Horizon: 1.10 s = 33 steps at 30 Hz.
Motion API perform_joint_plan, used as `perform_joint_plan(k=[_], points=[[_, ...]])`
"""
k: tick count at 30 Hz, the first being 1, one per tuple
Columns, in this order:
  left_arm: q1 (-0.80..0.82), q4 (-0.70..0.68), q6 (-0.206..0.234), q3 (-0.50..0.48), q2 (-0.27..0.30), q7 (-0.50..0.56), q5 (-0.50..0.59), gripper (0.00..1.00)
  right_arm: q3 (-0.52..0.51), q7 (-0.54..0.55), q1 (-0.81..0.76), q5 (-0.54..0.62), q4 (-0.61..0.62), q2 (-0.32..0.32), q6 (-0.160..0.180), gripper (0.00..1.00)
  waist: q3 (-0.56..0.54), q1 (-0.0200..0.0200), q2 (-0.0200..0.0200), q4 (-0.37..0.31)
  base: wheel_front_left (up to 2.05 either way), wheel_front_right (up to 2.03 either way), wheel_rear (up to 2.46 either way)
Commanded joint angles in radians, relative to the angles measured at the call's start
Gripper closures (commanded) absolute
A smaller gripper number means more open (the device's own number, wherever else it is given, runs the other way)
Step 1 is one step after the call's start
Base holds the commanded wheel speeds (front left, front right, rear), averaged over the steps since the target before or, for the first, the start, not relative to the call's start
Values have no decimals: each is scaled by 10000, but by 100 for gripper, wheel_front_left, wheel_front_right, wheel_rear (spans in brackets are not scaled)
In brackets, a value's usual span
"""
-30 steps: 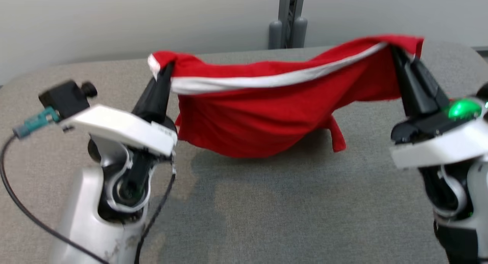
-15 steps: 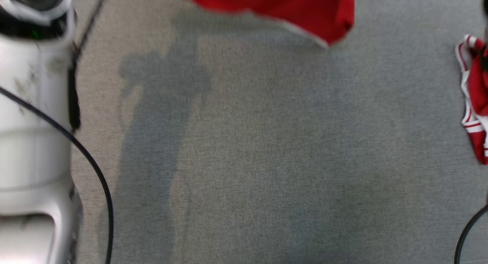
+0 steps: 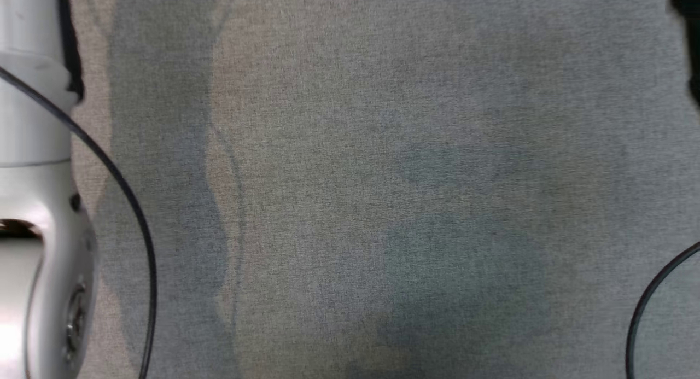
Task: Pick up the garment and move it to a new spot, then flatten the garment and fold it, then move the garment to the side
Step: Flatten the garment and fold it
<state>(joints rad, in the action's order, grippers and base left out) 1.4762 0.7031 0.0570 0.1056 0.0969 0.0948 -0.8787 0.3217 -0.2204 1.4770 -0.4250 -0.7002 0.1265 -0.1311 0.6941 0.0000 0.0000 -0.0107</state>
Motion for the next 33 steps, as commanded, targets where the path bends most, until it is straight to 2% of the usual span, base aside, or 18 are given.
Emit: perform_joint_plan(k=[1, 8, 17, 24, 33], points=[[-283, 324, -178, 139, -3, -161, 144, 100, 220, -112, -346, -54, -333, 105, 8, 100, 76, 0, 0, 82, 0, 0, 0], [-1200, 2077, -817, 572, 72, -727, 473, 100, 1354, -206, -1275, -945, -1664, 173, 8, 100, -114, 0, 0, 196, 0, 0, 0], [-2314, 3219, -1507, 1016, 225, -716, 601, 100, 2786, 118, -2324, -2188, -2094, 569, 10, 100, -834, 0, 0, 266, 0, 0, 0], [-3328, 3694, -1769, 1603, 306, -730, 808, 100, 4091, 504, -3060, -2953, -2154, 1215, 19, 100, -1575, 0, 0, 253, 0, 0, 0], [-4590, 3966, -1848, 1659, 195, -1139, 317, 100, 5421, 1070, -4113, -4075, -2034, 1910, 33, 100, -2747, 0, 0, 212, 0, 0, 0]])
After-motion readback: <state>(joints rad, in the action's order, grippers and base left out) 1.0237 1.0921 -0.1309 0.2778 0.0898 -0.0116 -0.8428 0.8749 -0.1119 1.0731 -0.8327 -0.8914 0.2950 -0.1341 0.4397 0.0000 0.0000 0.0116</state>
